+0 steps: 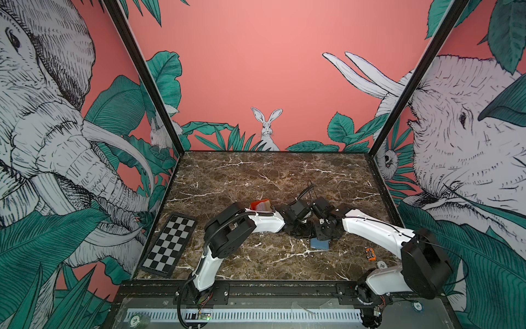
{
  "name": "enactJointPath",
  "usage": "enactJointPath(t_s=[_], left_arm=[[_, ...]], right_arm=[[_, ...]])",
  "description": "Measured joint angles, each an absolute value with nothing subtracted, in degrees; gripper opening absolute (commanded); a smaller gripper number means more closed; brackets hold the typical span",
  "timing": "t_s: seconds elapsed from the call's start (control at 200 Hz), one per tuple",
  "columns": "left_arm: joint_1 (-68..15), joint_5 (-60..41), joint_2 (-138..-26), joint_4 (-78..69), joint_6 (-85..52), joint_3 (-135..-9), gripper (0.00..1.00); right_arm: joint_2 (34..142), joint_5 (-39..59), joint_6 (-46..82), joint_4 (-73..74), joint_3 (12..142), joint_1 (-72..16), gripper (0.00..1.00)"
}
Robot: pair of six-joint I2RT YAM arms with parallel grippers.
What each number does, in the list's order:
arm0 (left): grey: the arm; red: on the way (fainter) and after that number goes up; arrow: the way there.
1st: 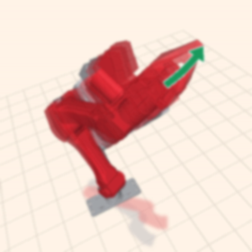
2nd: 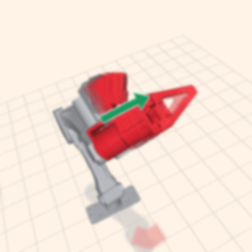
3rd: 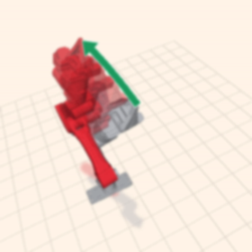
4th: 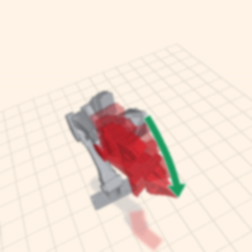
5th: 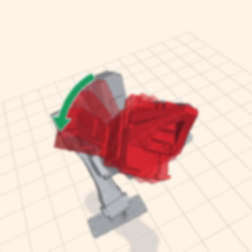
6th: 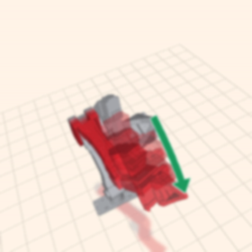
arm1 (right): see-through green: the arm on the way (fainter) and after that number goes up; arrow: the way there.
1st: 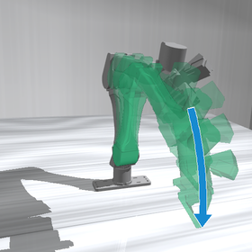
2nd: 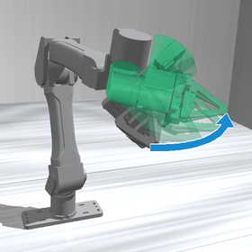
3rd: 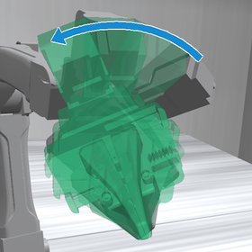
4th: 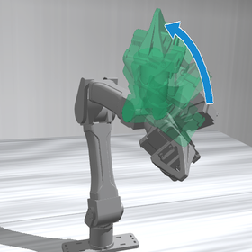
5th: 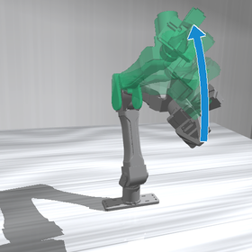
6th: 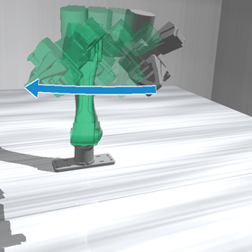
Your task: Put the credit cards into the card holder
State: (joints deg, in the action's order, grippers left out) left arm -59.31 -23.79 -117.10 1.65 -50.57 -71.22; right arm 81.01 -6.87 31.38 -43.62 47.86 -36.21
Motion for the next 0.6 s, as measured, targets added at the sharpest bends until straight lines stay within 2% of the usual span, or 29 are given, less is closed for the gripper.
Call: enactJointPath(t_s=[0.52, 0.6], left_arm=[[-59.3, -24.0, -117.1, 1.3, -51.0, -71.1, 0.26], [-59.3, -24.0, -117.1, 1.3, -51.0, -71.1, 0.26]], right_arm=[[80.9, -7.0, 32.0, -42.0, 47.0, -36.1, 0.17], [80.9, -7.1, 32.0, -42.0, 47.0, -36.1, 0.22]])
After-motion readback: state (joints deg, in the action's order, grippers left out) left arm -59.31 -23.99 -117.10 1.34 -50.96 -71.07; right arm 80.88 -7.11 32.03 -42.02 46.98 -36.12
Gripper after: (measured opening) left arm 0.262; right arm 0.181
